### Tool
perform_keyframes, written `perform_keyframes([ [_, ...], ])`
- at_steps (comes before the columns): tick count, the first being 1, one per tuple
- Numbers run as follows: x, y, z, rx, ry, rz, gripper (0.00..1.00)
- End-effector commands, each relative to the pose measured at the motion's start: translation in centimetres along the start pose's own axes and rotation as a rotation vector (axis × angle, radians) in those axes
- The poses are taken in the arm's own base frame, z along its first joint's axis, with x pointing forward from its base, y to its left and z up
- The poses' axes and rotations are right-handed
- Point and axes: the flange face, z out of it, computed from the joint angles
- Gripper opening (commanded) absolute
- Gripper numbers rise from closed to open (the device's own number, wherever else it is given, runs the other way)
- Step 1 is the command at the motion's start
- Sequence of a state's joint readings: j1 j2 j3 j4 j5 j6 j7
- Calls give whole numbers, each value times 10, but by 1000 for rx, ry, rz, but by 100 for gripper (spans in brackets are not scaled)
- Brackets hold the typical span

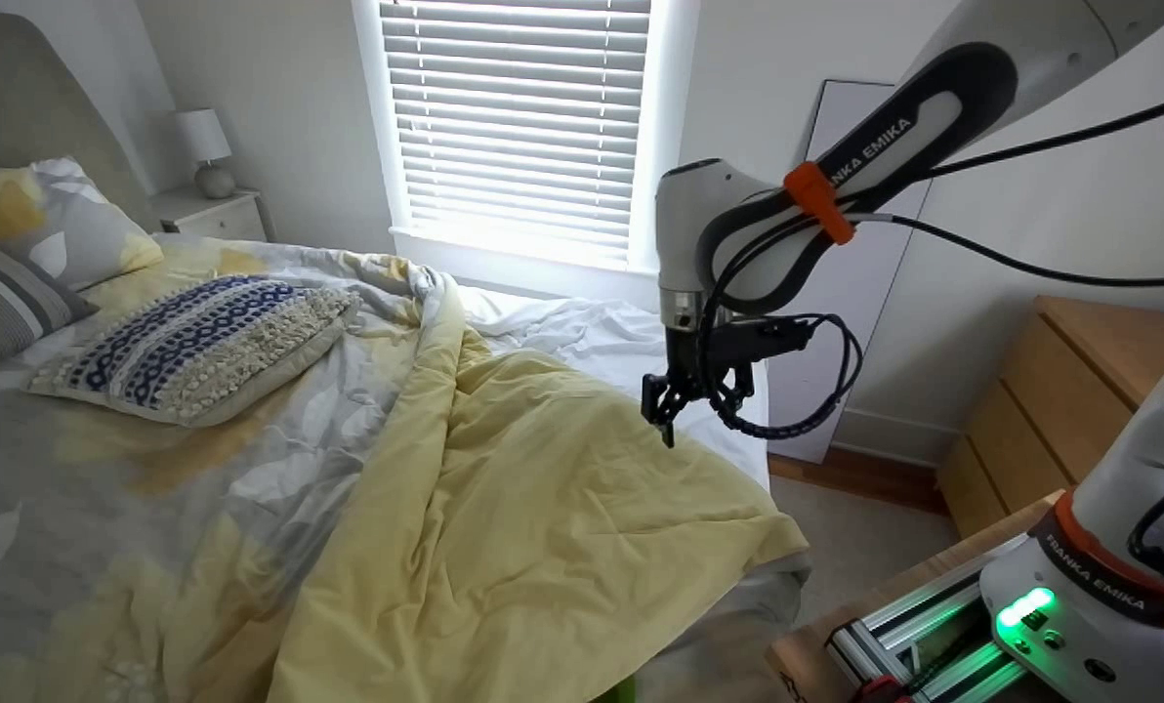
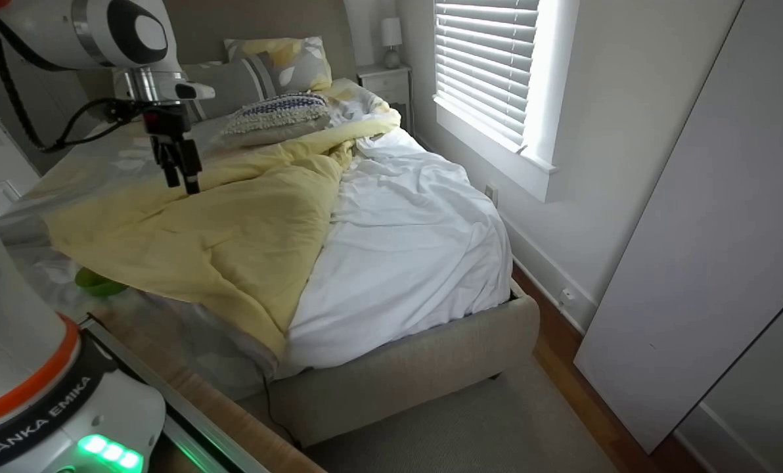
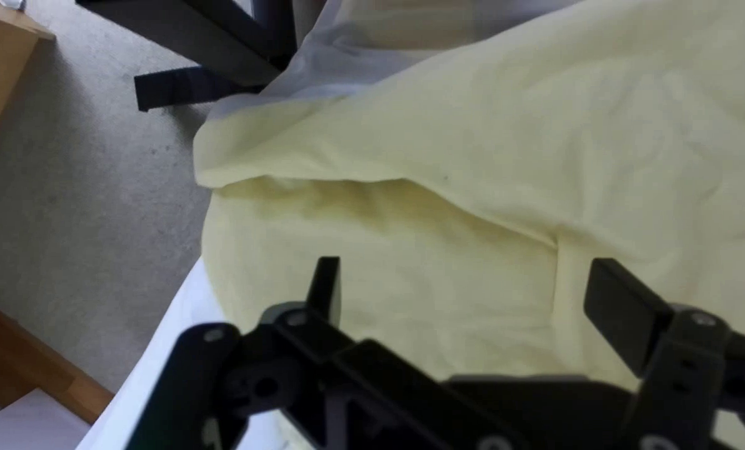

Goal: Spread the blanket over the corner of the bed

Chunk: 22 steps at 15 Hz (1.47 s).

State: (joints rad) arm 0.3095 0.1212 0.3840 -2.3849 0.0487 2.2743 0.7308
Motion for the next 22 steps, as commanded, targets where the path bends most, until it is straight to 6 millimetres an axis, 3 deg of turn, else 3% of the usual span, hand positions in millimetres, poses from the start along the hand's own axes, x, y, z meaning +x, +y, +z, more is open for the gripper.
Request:
perform_keyframes([
  [1,-15,-42,32,35,-104,-96,100],
  [6,-45,-86,66,88,-156,-364,100],
  [10,-70,-119,81,157,-160,-578,100],
  [11,-63,-103,73,115,-152,-499,100],
  [14,-71,-115,78,132,-155,-563,100],
  [17,-64,-110,78,111,-131,-566,100],
  [22,-68,-130,109,148,-136,-759,100],
])
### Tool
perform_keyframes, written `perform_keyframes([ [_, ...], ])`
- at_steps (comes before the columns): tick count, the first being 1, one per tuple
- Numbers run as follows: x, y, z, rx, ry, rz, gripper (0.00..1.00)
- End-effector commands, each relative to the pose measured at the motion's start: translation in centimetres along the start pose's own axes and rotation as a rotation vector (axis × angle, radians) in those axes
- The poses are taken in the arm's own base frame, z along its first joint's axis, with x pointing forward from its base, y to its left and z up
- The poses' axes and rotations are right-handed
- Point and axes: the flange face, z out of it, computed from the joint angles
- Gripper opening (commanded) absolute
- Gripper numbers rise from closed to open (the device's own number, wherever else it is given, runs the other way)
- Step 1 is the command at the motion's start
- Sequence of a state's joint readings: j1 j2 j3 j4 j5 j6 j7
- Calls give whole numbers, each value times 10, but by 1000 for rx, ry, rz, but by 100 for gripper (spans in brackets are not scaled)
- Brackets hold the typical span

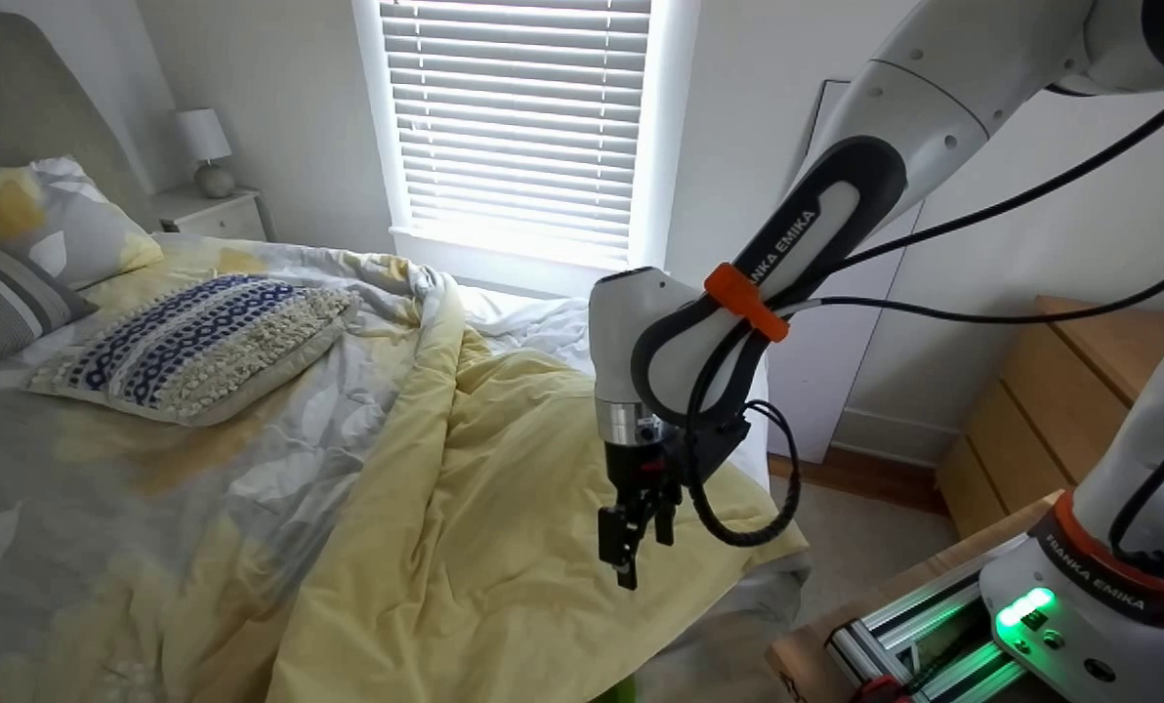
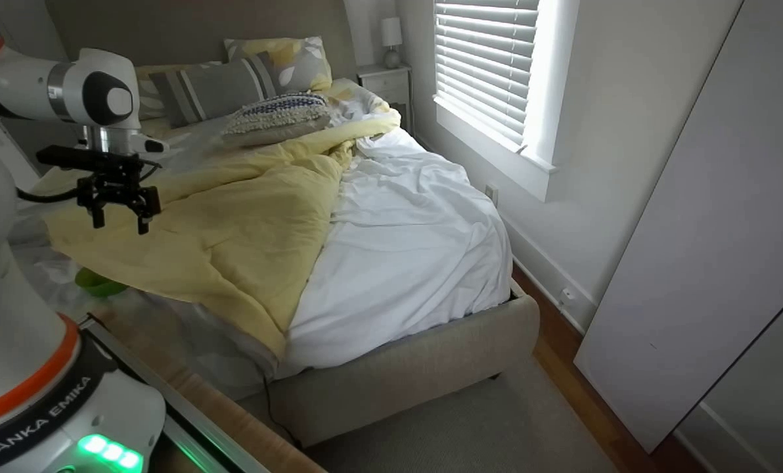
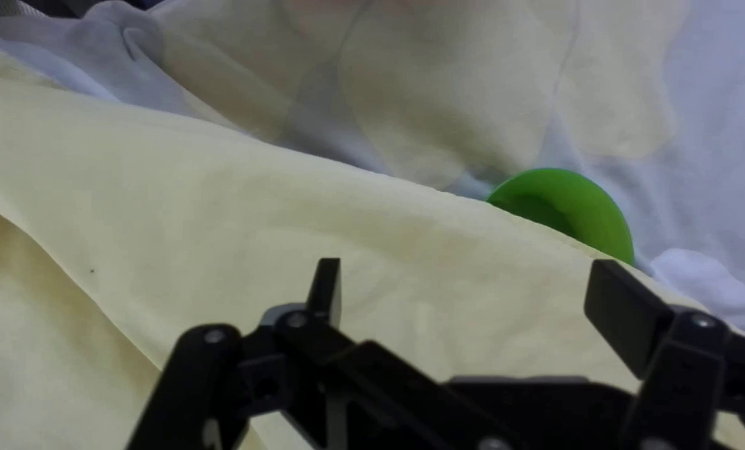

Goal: Spread the blanket over the corner of the bed

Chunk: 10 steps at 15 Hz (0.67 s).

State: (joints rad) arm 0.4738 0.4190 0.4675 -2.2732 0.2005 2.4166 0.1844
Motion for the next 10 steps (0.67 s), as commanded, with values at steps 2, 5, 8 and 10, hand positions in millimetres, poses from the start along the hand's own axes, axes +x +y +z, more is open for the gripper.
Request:
perform_keyframes([
  [2,12,-23,37,17,14,-219,100],
  [5,19,-37,50,14,71,-375,100],
  [8,28,-46,56,-40,157,-502,100],
  [10,33,-48,61,-86,179,-574,100],
])
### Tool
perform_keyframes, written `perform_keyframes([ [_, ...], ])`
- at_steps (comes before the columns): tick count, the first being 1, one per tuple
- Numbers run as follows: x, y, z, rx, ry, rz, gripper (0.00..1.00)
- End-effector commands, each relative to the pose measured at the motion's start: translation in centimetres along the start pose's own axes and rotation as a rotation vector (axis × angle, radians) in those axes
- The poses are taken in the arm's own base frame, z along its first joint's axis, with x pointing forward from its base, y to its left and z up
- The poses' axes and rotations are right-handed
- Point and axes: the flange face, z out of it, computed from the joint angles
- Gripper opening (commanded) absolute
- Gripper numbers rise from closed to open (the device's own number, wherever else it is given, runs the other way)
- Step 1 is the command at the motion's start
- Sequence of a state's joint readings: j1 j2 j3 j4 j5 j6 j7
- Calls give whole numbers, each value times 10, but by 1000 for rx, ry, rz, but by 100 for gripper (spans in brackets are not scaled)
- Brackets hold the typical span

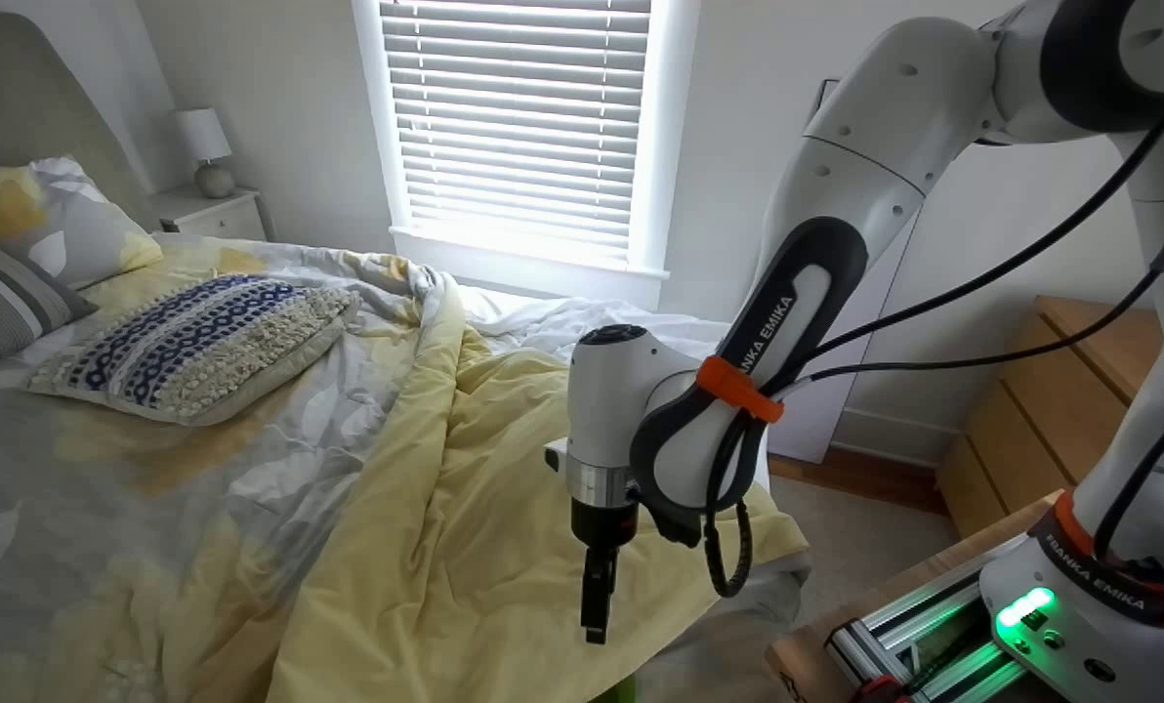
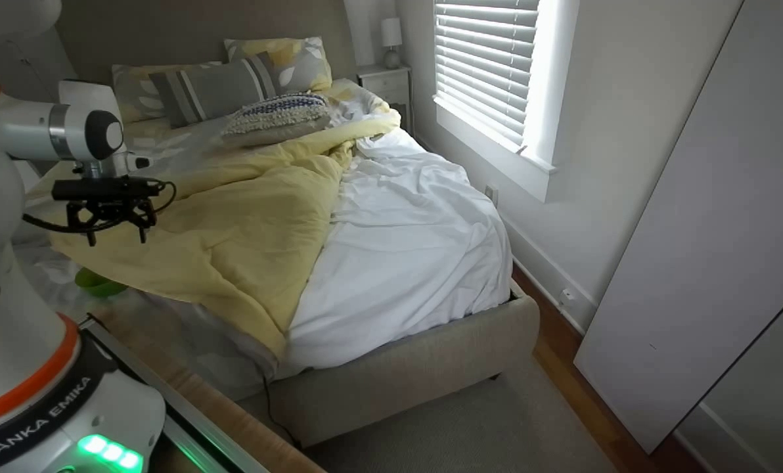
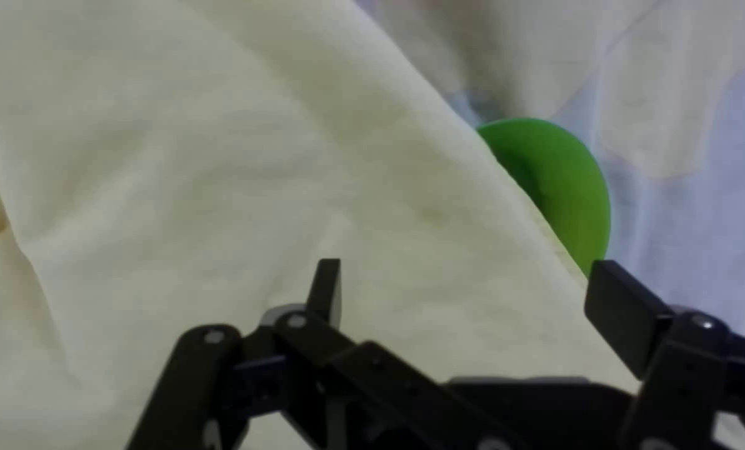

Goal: Spread the blanket over the corner of the bed

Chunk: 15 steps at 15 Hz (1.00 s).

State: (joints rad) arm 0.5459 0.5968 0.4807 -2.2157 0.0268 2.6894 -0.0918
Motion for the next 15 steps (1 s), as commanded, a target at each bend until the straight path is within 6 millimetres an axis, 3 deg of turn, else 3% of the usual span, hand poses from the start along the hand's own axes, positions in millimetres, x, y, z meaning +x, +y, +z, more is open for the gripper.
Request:
perform_keyframes([
  [1,12,0,14,-75,17,-138,100],
  [8,22,14,42,-234,7,-270,100],
  [9,24,14,44,-247,16,-280,75],
  [10,27,16,45,-253,28,-284,74],
  [15,34,25,39,-270,57,-274,35],
])
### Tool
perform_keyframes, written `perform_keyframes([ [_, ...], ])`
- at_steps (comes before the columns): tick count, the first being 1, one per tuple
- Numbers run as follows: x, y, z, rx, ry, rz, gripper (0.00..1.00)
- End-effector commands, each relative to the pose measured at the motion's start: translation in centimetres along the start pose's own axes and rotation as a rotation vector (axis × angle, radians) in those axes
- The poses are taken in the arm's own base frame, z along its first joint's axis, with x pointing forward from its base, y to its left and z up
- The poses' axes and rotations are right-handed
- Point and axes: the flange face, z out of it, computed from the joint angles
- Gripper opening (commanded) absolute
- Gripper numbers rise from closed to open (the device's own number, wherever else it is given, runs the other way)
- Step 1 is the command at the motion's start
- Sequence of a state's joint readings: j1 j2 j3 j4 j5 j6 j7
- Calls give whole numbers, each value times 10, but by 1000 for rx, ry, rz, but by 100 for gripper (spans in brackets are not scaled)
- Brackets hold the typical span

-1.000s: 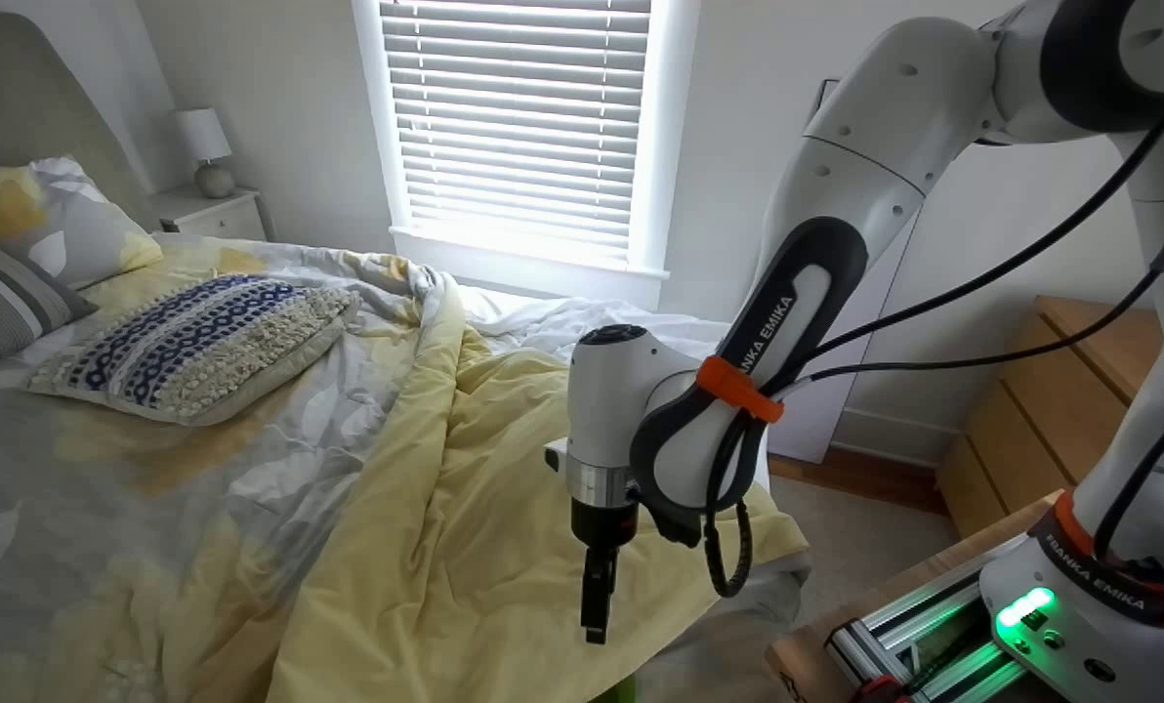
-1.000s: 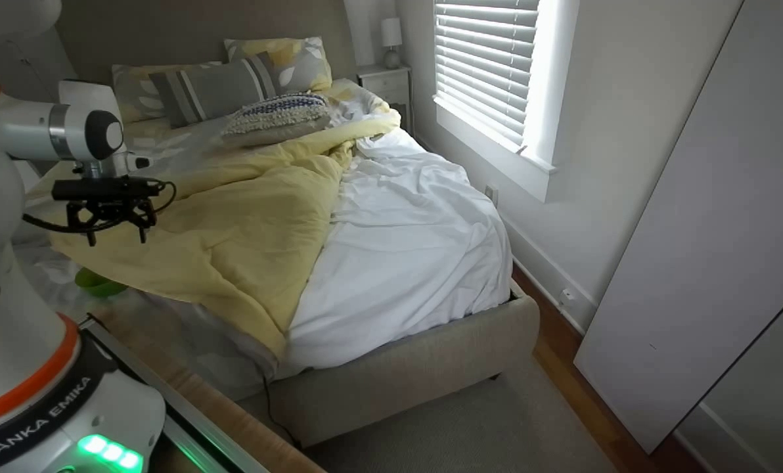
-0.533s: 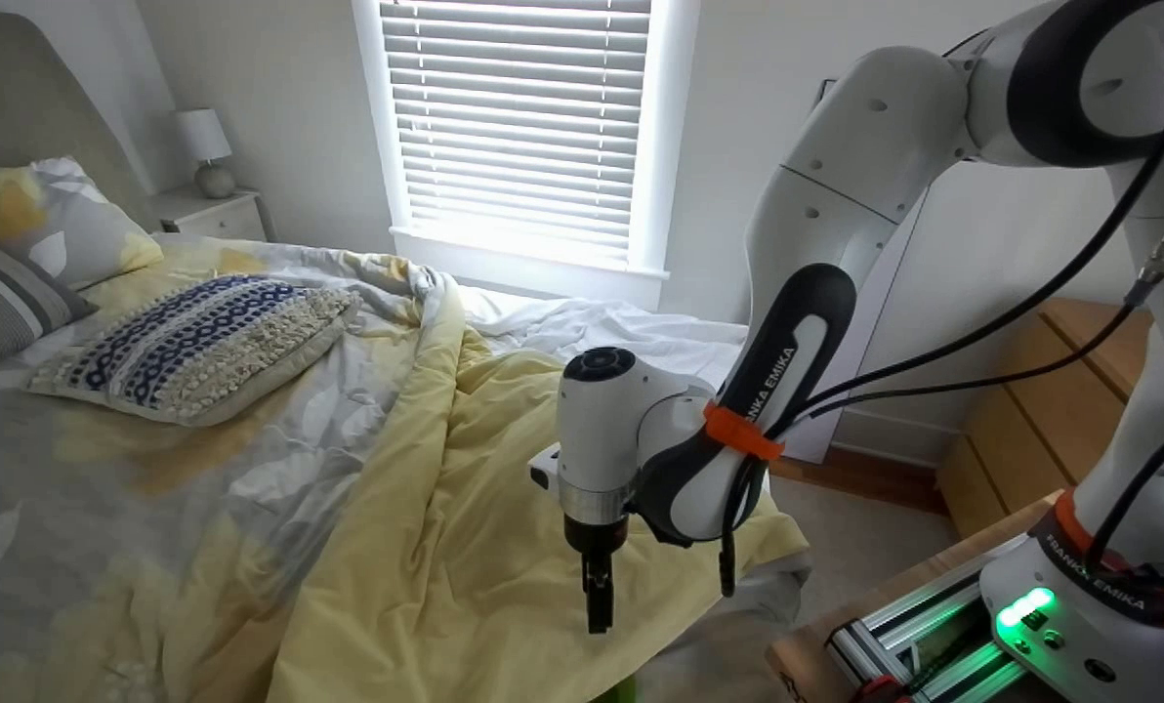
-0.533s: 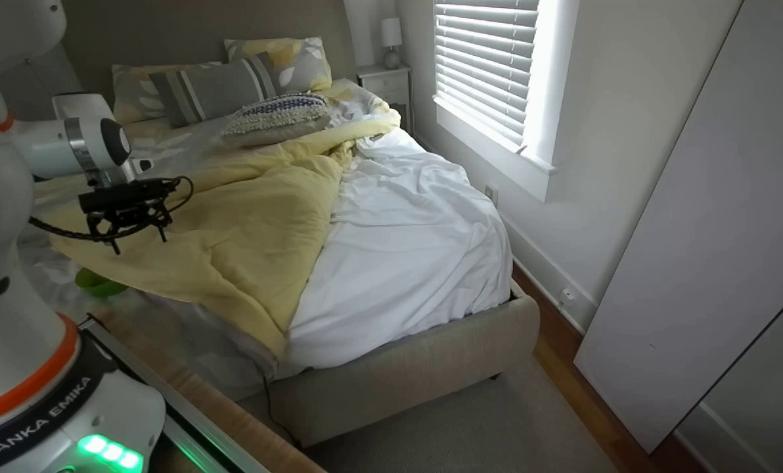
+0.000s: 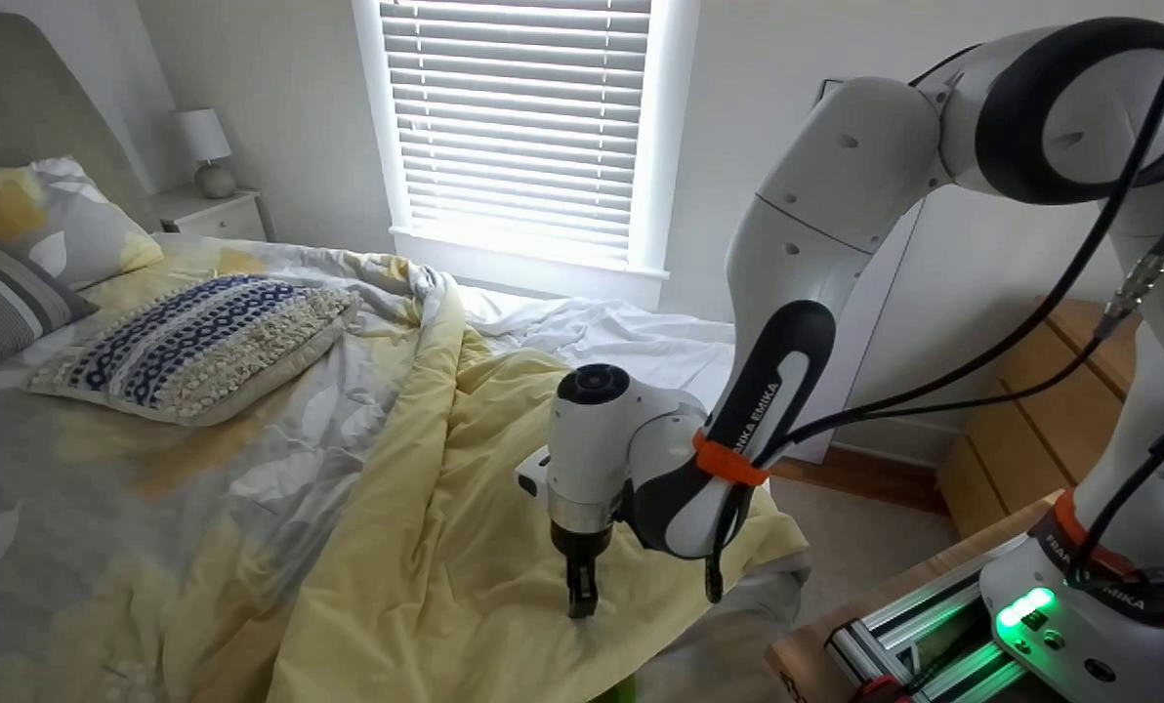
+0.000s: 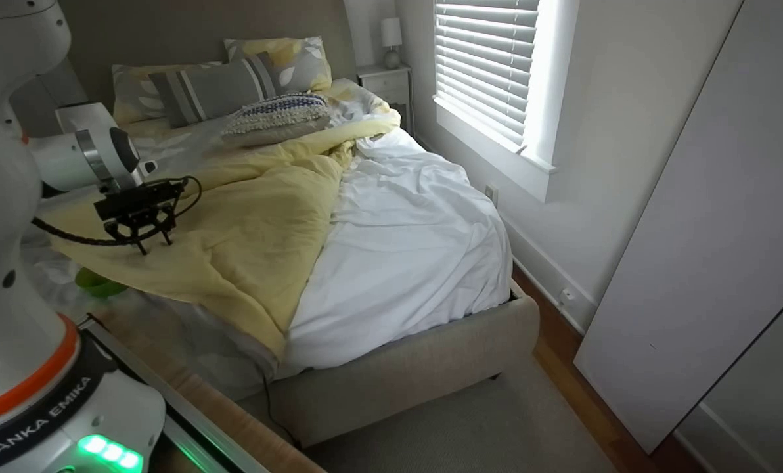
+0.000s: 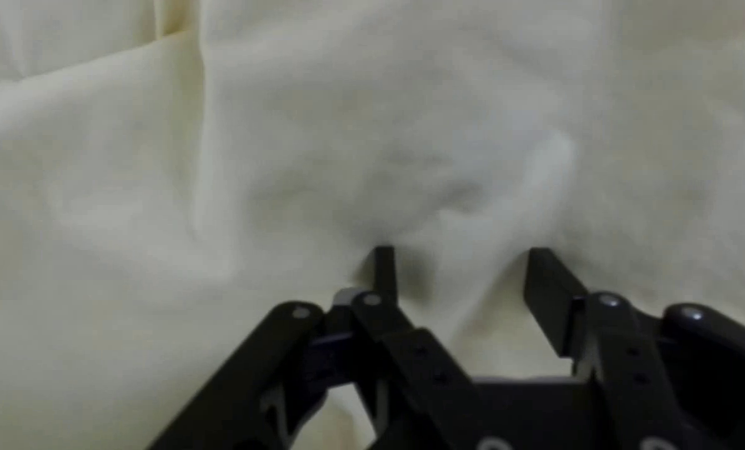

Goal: Spread the blanket over the corner of the bed

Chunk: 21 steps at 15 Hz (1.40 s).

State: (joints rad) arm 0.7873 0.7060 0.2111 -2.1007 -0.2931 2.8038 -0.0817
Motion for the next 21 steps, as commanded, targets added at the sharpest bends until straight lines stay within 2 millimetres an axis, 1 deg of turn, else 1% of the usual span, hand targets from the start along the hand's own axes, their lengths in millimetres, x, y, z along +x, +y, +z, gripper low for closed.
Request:
perform_keyframes([
  [1,5,6,3,-25,13,8,27],
  [4,3,12,5,-26,5,15,4],
  [5,2,13,6,-27,3,15,1],
  [8,0,13,9,-25,-9,20,0],
  [10,1,17,3,-36,-17,35,0],
  [11,3,24,-6,-49,-18,53,0],
  [13,6,46,-29,-101,0,112,0],
  [14,6,62,-45,-120,20,192,0],
  [17,-4,117,-90,-221,43,323,0],
  [19,-22,153,-117,-291,30,406,0],
  [21,-51,181,-140,-356,1,493,0],
])
